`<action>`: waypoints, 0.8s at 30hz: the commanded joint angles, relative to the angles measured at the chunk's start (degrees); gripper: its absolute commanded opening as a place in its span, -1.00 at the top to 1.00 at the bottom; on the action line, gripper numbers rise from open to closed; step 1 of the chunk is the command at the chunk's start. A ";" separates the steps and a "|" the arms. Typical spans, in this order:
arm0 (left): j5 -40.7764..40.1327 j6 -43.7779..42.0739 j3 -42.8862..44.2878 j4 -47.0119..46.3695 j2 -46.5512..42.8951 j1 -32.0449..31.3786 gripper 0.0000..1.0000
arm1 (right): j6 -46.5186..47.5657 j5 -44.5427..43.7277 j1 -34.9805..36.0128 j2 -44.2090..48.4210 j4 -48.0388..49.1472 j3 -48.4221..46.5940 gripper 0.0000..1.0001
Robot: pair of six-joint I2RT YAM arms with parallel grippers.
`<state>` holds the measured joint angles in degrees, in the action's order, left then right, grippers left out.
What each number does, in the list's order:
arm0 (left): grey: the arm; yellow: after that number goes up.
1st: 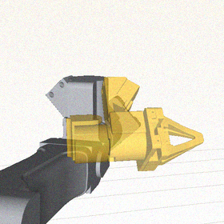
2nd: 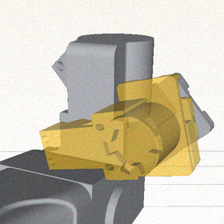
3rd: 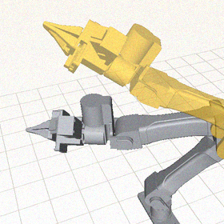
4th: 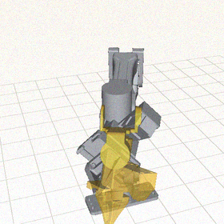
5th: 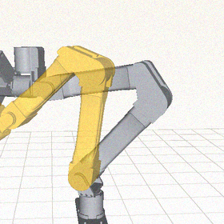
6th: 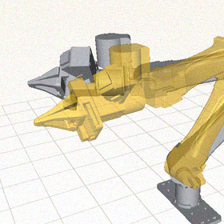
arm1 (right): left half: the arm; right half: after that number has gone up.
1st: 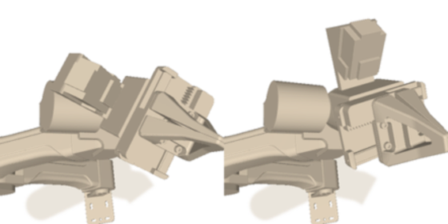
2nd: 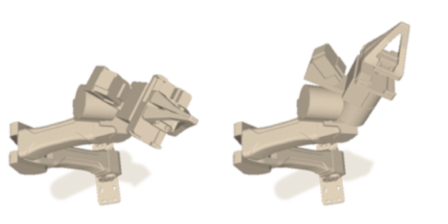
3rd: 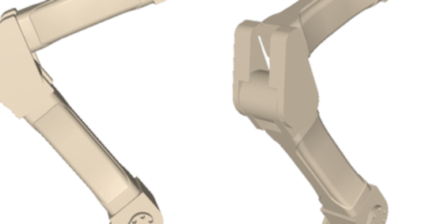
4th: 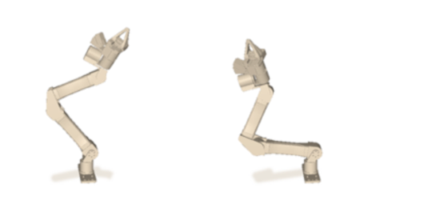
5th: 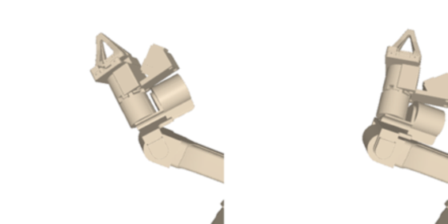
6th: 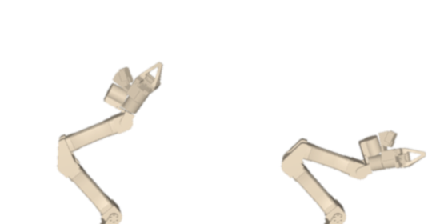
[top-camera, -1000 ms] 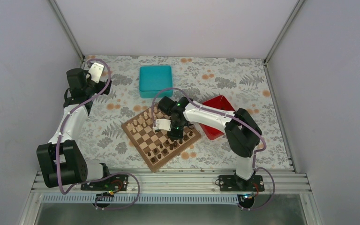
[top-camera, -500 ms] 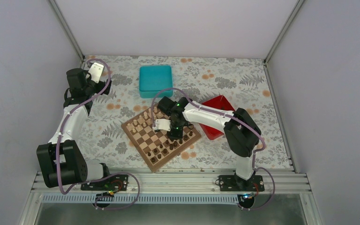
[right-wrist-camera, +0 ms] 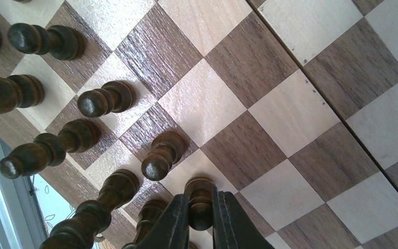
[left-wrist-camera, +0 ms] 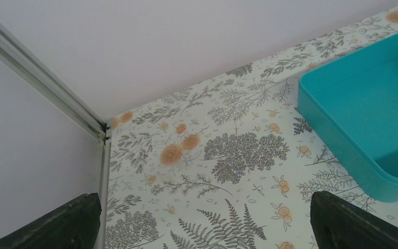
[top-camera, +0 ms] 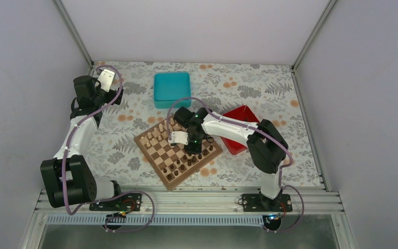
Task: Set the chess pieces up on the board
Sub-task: Place the chess piece on the chessboard.
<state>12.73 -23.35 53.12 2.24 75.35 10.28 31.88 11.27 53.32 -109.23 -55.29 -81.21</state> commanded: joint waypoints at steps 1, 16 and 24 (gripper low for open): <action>1.09 -0.20 -0.25 -1.05 -1.01 0.35 -1.00 | 0.47 -0.19 0.40 -1.31 0.53 -1.51 0.80; 1.16 -0.29 -0.36 -1.02 -0.99 0.41 -1.00 | -0.01 -0.87 -0.01 0.39 -0.07 -2.09 0.36; 1.16 -0.29 -0.26 -0.94 -0.96 0.44 -1.00 | -0.40 -3.61 -2.49 6.89 -5.18 -5.14 0.28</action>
<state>12.75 -23.38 53.12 2.24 75.35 10.31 31.86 10.22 52.58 -108.18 -57.34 -82.89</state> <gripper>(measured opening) 0.999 0.346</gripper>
